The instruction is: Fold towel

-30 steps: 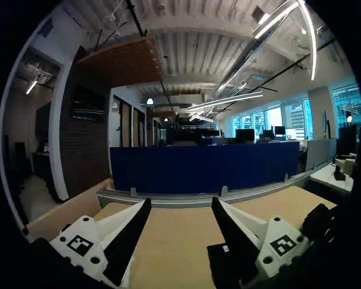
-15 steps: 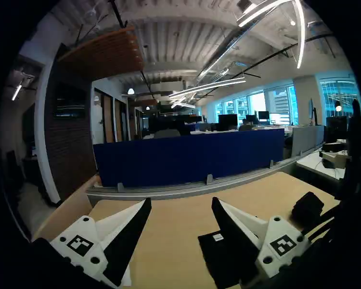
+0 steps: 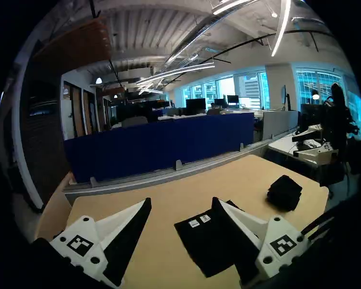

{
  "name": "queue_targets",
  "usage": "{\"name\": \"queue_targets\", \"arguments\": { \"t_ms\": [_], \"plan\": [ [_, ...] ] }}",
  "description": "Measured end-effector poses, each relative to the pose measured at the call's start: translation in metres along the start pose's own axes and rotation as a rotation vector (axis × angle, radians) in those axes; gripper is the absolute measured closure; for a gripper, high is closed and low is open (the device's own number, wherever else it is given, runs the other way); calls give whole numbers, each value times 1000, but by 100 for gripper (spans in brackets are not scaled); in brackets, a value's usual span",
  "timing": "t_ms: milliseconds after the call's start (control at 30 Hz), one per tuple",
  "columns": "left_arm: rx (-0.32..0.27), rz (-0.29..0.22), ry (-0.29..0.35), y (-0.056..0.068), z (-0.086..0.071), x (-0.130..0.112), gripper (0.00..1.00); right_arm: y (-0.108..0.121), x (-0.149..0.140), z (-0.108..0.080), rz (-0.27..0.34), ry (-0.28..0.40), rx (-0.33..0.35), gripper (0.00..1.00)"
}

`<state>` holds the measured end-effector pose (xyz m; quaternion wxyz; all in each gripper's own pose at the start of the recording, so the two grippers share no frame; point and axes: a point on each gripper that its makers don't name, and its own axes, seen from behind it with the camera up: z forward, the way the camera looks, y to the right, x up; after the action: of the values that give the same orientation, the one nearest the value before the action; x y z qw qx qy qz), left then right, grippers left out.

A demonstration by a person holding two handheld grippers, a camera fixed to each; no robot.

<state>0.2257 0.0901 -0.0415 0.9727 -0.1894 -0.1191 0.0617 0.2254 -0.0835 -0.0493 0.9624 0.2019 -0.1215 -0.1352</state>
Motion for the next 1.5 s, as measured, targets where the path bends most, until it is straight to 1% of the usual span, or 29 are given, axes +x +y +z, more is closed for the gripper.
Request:
{"name": "queue_targets", "arguments": {
  "t_ms": [200,300,500,633,733,900,1067,1300,1400,1500],
  "plan": [
    [-12,11,-28,4,5,-16,7,-6,-12,5,-5,-17,9,0],
    [-22,19,-45,8,7,-28,7,-10,-22,9,-8,-32,17,0],
    [-53,39,-96,21,15,-61,7,-22,-47,18,-13,-66,37,0],
    [-71,47,-126,27,23,-84,7,-28,-66,25,-7,-84,42,0],
    [-85,53,-150,33,28,-104,7,-32,-83,31,2,-101,45,0],
    [-121,79,-196,46,35,-138,7,-42,-117,41,14,-142,63,0],
    [-154,97,-248,60,43,-173,7,-55,-152,49,12,-181,98,0],
    [-190,113,-339,71,52,-225,7,-68,-203,56,9,-258,126,0],
    [-199,122,-380,75,55,-245,7,-76,-224,57,8,-295,150,0],
    [-219,133,-408,81,56,-263,7,-84,-244,57,14,-332,174,0]
  ]
}}
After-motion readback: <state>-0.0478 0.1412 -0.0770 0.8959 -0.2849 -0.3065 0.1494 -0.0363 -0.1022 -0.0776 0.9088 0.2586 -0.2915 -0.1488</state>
